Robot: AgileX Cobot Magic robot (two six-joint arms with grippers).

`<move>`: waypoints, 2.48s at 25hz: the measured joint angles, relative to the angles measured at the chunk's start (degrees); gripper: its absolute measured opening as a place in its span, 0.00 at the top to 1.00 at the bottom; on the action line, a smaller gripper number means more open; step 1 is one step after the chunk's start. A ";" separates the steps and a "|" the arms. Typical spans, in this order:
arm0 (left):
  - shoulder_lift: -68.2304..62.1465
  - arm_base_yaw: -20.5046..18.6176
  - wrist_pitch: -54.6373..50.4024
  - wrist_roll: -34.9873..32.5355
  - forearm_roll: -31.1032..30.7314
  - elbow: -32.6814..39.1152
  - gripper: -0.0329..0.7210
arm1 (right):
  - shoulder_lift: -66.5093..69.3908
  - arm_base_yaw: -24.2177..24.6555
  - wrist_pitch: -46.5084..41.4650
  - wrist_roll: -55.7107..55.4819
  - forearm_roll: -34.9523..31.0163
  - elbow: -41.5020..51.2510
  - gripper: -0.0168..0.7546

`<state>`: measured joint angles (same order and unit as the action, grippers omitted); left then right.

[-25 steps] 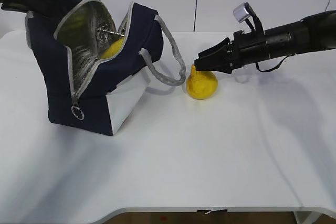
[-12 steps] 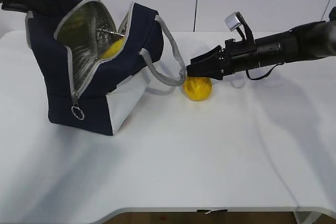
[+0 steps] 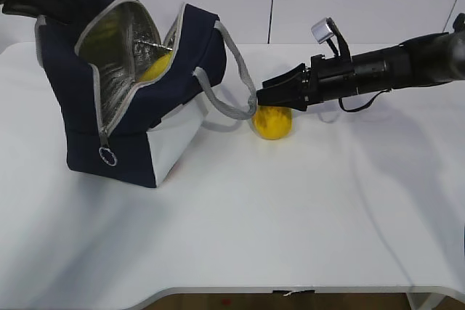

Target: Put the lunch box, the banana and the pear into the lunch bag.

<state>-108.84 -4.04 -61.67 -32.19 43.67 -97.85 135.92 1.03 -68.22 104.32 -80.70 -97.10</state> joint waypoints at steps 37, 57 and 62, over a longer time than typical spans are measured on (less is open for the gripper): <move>0.00 0.00 -0.13 -0.09 0.33 0.00 0.96 | -0.01 0.66 1.81 -4.36 1.79 -2.18 0.69; 0.00 0.11 -0.43 -0.09 0.33 0.00 0.96 | 0.75 1.59 0.58 -17.28 11.13 -14.58 0.71; 0.00 0.32 -0.65 -0.13 0.43 0.00 0.96 | -0.56 1.71 0.09 -22.52 15.18 -18.37 0.71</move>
<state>-108.84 -3.72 -62.32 -32.32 44.10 -97.85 135.36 2.74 -68.13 81.79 -65.52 -115.47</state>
